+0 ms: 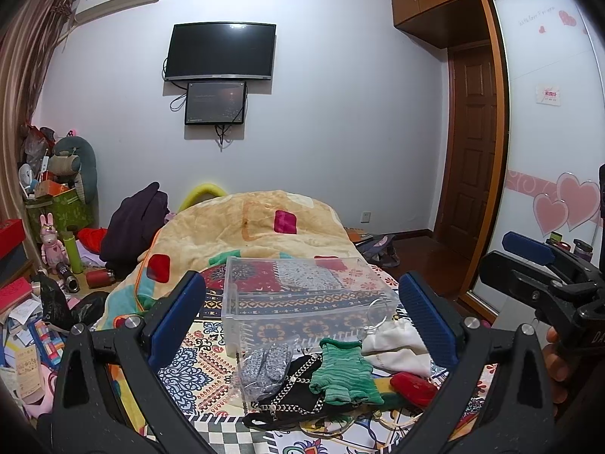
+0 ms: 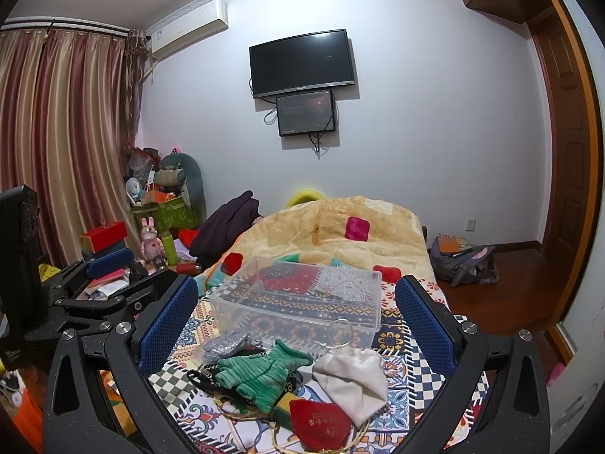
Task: Organize soft objects
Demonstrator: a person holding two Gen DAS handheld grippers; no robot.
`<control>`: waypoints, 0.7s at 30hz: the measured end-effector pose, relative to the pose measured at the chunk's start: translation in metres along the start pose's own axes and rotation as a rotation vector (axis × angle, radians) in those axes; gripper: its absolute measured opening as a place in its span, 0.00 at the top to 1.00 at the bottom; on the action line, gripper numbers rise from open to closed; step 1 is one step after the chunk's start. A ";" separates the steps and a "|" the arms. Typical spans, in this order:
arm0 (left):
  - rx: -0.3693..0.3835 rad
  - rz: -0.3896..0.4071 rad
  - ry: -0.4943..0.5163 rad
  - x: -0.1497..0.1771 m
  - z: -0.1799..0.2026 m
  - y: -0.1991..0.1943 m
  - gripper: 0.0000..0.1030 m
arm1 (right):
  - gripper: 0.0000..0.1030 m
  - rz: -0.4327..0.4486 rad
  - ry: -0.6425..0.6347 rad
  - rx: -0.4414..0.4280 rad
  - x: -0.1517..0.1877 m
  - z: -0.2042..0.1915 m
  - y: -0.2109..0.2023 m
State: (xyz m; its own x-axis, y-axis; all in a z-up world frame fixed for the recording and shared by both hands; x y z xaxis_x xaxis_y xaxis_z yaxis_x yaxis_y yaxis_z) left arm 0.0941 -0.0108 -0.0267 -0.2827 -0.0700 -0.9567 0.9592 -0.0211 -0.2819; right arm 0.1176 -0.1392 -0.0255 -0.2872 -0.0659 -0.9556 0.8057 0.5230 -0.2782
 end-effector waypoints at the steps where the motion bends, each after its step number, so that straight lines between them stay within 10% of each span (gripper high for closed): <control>1: 0.000 0.000 0.000 0.000 0.000 0.000 0.00 | 0.00 0.000 0.000 0.000 0.000 0.000 0.000; 21: 0.010 -0.027 0.018 0.006 0.003 0.008 0.00 | 0.00 -0.023 0.010 -0.004 0.002 0.002 0.006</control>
State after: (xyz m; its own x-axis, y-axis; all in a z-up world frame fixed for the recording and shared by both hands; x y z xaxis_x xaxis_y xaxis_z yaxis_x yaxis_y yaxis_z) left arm 0.0998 -0.0145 -0.0349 -0.3084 -0.0516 -0.9499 0.9511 -0.0326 -0.3070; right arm 0.1230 -0.1383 -0.0296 -0.3109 -0.0690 -0.9479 0.7967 0.5249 -0.2996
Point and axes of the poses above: each gripper's, at about its wrist camera, not at the fingertips, and y roughly the way its jaws point, z to its right, x to its underside, the point moved 10 cm from there along y, roughly the way its jaws point, and after that the axes turned 1 degree about -y, right-handed, at the moved point
